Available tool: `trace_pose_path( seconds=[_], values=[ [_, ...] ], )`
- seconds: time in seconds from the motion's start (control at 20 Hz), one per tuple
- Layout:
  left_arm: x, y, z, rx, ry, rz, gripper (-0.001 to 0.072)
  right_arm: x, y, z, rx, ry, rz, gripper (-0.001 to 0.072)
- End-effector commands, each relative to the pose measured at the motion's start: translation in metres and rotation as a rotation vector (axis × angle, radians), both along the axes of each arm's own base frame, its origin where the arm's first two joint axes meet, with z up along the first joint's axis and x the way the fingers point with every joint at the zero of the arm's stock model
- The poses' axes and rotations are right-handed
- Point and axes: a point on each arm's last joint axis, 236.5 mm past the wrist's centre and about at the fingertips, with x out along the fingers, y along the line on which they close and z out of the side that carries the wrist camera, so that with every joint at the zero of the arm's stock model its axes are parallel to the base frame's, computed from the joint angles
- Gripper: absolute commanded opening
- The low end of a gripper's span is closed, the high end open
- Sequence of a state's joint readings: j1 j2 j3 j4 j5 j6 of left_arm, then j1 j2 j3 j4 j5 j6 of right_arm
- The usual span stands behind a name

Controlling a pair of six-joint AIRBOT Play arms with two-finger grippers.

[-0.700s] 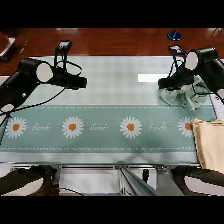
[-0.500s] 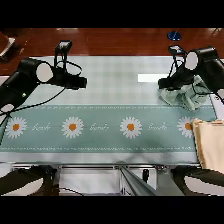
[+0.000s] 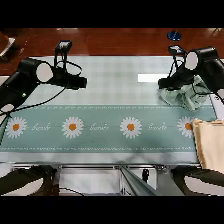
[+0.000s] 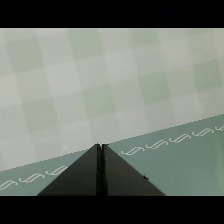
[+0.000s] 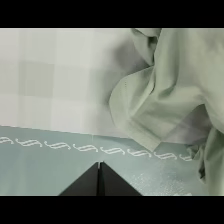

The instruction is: Fold the shirts.

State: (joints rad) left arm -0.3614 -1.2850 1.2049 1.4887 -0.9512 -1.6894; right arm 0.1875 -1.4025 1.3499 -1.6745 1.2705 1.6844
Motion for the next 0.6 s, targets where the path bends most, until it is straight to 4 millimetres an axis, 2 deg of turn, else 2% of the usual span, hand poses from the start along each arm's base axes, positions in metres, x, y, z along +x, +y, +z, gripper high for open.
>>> trace_pose_path(
  seconds=[0.0, 0.1, 0.2, 0.25, 0.3, 0.35, 0.4, 0.5, 0.55],
  values=[
    [0.0, 0.0, 0.0, 0.0, 0.0, 0.0, 0.002, 0.0, 0.001, 0.0, 0.002, -0.001, -0.001, 0.0026],
    [0.0, 0.0, 0.0, 0.0, 0.0, 0.0, 0.002, 0.01, 0.002, 0.003, 0.009, -0.044, 0.003, 0.0026],
    [0.004, -0.001, 0.002, -0.007, -0.019, 0.001, 0.002, 0.034, 0.003, 0.012, 0.003, -0.152, 0.024, 0.0026],
    [0.013, -0.004, 0.006, -0.02, -0.058, 0.005, 0.002, 0.047, -0.006, 0.018, -0.044, -0.208, 0.046, 0.0037],
    [0.024, -0.006, 0.009, -0.032, -0.102, 0.012, 0.0065, 0.061, -0.021, 0.028, -0.12, -0.279, 0.048, 0.0208],
    [0.033, -0.008, 0.009, -0.042, -0.13, 0.015, 0.0311, 0.075, -0.037, 0.039, -0.195, -0.344, 0.045, 0.0411],
    [0.039, -0.01, 0.006, -0.048, -0.146, 0.019, 0.0503, 0.086, -0.053, 0.05, -0.272, -0.397, 0.05, 0.0418],
    [0.045, -0.009, -0.002, -0.045, -0.144, 0.025, 0.051, 0.099, -0.106, 0.065, -0.357, -0.477, -0.074, 0.0417],
    [0.046, -0.009, -0.007, -0.041, -0.134, 0.027, 0.051, 0.102, -0.133, 0.064, -0.33, -0.504, -0.181, 0.0416]
  ],
)
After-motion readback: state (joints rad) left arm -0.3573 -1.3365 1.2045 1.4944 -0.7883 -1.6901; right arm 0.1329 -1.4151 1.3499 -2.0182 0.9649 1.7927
